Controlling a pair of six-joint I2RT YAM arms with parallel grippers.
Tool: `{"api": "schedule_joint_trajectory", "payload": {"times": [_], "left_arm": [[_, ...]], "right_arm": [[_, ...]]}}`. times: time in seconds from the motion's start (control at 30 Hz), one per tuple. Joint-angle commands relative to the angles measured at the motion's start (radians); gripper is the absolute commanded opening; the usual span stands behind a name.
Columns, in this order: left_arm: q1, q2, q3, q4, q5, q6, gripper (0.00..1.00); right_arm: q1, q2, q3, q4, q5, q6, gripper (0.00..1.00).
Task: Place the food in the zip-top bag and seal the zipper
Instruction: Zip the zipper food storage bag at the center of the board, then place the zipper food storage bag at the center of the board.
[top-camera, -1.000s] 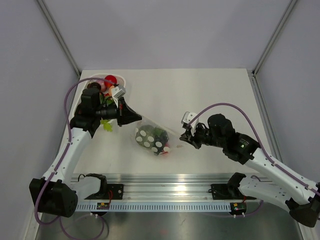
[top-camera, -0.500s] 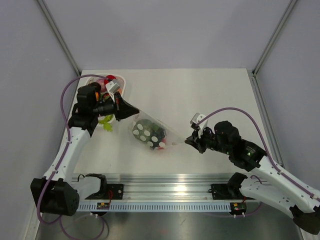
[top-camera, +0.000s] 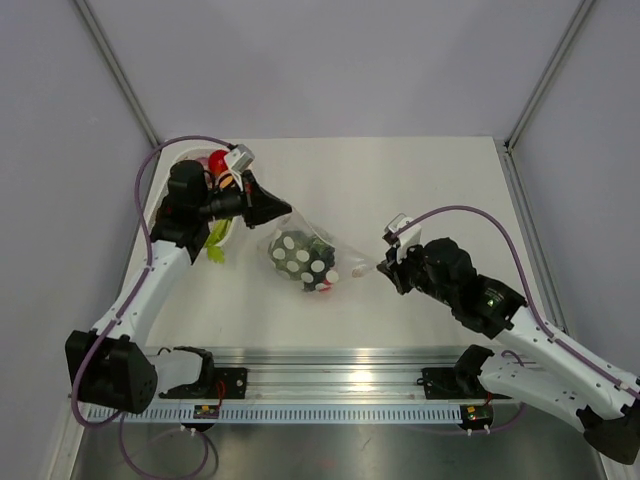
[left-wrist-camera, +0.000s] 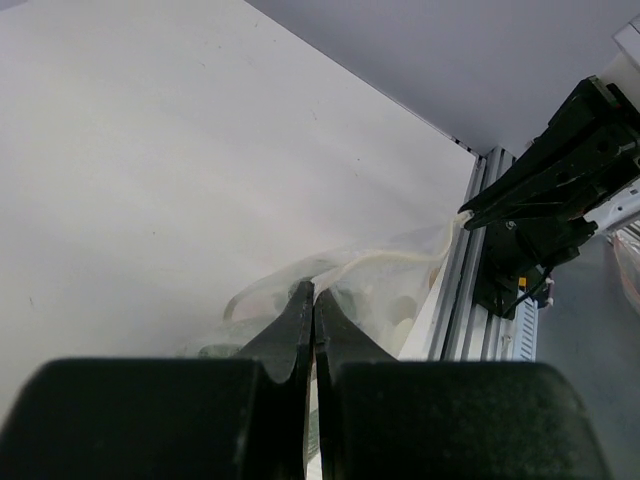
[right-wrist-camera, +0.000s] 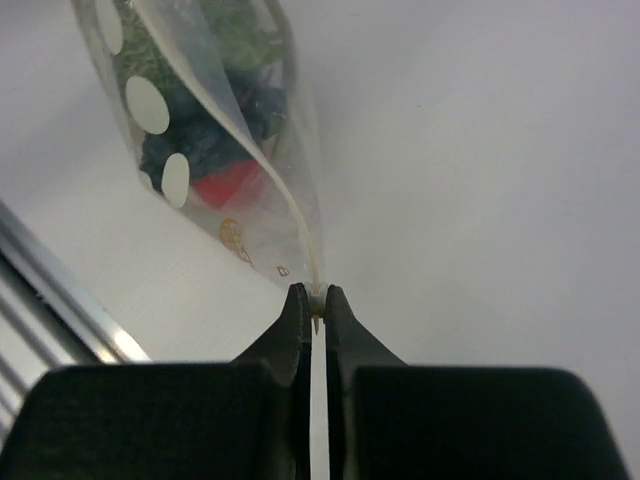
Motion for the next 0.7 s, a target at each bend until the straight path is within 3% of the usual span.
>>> {"api": "schedule_joint_trajectory", "payload": {"times": [0.0,0.13,0.27,0.4,0.43,0.47,0.5,0.53,0.57,0.6,0.67], "left_arm": [[-0.053,0.077,0.095,0.183,-0.06,-0.043,0.0],[-0.087,0.231,0.205,0.3,-0.057,-0.129,0.0],[-0.113,0.414,0.458,0.317,-0.022,-0.213,0.0],[-0.118,0.493,0.511,0.459,-0.006,-0.317,0.0],[-0.115,0.493,0.503,0.464,-0.009,-0.324,0.1],[-0.112,0.482,0.492,0.454,-0.015,-0.316,0.33],[-0.109,0.473,0.46,0.443,-0.038,-0.31,0.44],[-0.099,0.458,0.443,0.428,-0.055,-0.296,0.52],[-0.092,0.429,0.422,0.399,-0.072,-0.289,0.87],[-0.084,0.409,0.384,0.391,-0.086,-0.284,0.95],[-0.05,0.346,0.345,0.347,-0.126,-0.273,0.99]], "right_arm": [[-0.015,0.034,0.075,0.064,0.271,-0.018,0.0],[-0.056,0.111,0.173,0.102,0.389,-0.122,0.0],[-0.075,0.137,0.255,0.116,0.452,-0.205,0.0],[-0.075,0.128,0.289,0.041,0.319,-0.248,0.03],[-0.075,0.126,0.281,0.025,0.229,-0.247,0.08],[-0.075,0.128,0.273,-0.007,0.183,-0.238,0.13],[-0.075,0.134,0.263,-0.024,0.138,-0.207,0.17],[-0.075,0.149,0.253,-0.038,0.043,-0.187,0.33],[-0.075,0.158,0.244,-0.063,-0.002,-0.164,0.46],[-0.075,0.168,0.223,-0.071,-0.045,-0.149,0.6],[-0.075,0.194,0.206,-0.081,-0.07,-0.095,0.76]]}}
